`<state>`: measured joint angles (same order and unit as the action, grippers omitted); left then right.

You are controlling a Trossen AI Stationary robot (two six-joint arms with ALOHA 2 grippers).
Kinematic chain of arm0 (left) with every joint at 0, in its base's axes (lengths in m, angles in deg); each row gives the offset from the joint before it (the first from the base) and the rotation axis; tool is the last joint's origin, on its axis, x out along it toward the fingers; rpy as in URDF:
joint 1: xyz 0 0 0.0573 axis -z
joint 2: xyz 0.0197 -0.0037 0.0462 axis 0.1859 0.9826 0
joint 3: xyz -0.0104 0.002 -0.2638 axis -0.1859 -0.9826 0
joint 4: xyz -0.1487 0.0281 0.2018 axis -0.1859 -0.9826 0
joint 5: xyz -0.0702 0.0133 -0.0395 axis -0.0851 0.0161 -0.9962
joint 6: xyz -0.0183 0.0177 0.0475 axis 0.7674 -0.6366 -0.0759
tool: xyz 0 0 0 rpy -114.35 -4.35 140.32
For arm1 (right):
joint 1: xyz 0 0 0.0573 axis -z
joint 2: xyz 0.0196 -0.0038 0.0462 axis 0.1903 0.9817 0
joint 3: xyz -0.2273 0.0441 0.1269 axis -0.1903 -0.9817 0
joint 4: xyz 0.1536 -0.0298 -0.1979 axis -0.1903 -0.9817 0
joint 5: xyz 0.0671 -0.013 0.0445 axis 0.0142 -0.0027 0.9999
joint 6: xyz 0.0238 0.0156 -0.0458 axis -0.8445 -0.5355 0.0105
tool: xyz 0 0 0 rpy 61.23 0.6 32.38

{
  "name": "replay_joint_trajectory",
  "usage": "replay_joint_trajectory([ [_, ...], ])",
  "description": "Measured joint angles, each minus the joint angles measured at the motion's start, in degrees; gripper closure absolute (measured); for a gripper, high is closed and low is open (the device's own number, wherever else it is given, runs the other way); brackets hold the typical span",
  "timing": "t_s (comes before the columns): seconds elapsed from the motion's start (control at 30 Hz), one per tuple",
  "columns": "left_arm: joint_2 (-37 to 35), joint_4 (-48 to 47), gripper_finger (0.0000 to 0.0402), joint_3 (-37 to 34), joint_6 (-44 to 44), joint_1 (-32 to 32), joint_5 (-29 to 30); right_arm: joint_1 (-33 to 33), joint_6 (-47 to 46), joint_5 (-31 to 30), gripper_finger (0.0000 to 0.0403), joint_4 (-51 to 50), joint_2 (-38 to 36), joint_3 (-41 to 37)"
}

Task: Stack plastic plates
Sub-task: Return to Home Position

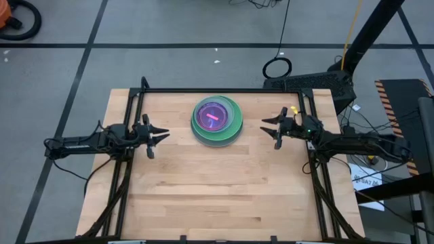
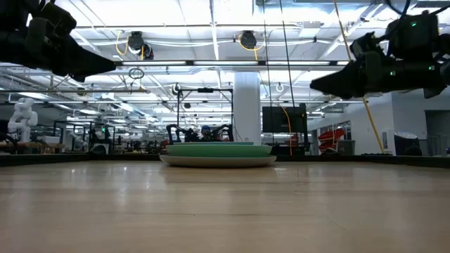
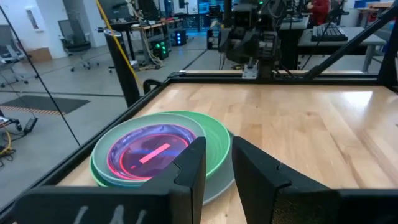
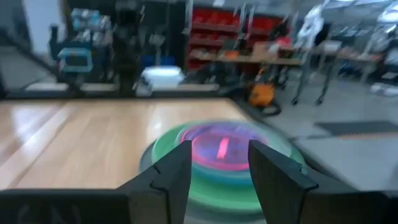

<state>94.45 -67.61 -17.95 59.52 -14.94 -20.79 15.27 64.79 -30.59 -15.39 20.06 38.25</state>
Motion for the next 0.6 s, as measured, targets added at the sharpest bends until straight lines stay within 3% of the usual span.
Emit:
replay_joint_trajectory([
  [0.3, -0.06, -1.3, 0.0316, -0.19, -1.53, -2.45, 0.84, 0.02, 4.7, -3.79, 0.025, -2.17, -3.5, -0.49],
  [0.4, -0.02, -2.77, 0.0316, -0.19, -1.68, -3.24, 4.81, 0.02, 5.45, -6.87, 0.025, -2.97, -3.39, -0.52],
  [0.5, -0.04, -3.12, 0.0316, 0.24, -1.66, -3.81, 10.81, 0.02, -0.23, -6.94, 0.025, -4.71, -3.39, -0.54],
  [0.6, -0.03, -3.12, 0.0316, 0.34, -1.55, -3.99, 11.17, -0.03, -5.02, -6.73, 0.025, -9.35, -3.26, -0.56],
])
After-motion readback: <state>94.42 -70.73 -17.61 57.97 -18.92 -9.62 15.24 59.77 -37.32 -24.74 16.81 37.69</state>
